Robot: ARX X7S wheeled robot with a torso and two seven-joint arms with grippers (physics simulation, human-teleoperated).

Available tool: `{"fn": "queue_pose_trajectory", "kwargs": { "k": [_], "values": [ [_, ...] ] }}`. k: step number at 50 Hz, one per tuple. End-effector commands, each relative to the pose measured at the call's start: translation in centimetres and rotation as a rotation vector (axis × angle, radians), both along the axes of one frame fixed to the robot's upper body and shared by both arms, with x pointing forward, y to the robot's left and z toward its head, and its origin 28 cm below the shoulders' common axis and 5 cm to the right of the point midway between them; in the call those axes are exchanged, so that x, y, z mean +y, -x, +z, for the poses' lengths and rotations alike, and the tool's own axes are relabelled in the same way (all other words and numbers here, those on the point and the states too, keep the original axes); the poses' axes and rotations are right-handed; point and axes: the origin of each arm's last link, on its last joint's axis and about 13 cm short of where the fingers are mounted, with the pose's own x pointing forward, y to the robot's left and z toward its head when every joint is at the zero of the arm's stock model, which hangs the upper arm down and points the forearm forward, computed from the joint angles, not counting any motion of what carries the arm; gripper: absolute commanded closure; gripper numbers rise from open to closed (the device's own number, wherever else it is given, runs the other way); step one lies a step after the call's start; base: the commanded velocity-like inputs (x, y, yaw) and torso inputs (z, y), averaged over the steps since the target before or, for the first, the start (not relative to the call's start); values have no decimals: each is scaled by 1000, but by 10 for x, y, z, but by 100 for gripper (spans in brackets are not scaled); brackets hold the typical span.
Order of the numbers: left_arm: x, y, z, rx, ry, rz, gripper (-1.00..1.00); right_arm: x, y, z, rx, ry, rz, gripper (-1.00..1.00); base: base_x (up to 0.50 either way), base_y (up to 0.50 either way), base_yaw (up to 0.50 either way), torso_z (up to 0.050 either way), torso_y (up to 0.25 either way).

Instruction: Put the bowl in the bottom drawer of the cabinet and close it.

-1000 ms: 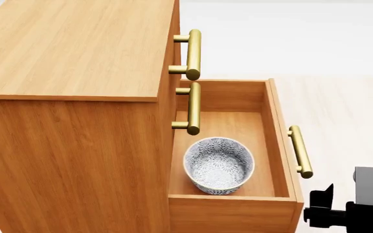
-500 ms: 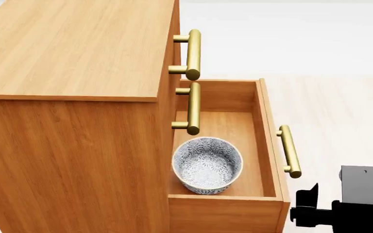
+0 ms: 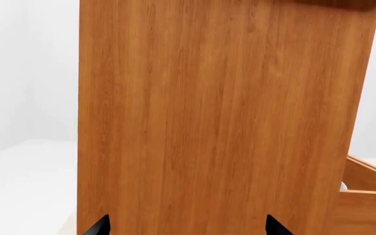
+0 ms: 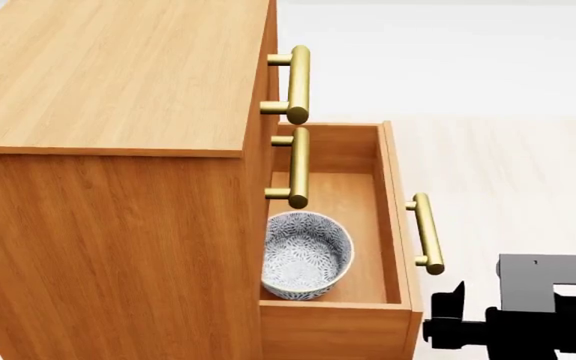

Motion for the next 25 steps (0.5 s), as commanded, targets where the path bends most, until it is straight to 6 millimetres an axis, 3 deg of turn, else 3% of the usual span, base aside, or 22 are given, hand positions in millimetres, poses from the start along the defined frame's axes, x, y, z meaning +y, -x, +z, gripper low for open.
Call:
{"fn": "queue_pose_trajectory", "kwargs": {
  "k": [1,6,23,25],
  "values": [
    [0,0,-1,-1,2,-1,-100,11,-2,-3,3,-19,31,-100,0,0,0,0,0],
    [0,1,-7,-1,4,-2,-100,13,-3,-4,6,-22,38,-100,0,0,0,0,0],
    [0,0,0,-2,3,-2,-100,22,-6,-2,-11,-32,62,-100,0,0,0,0,0],
    [0,0,-6,-2,3,-2,-100,24,-6,-1,-12,-34,68,-100,0,0,0,0,0]
  ]
}}
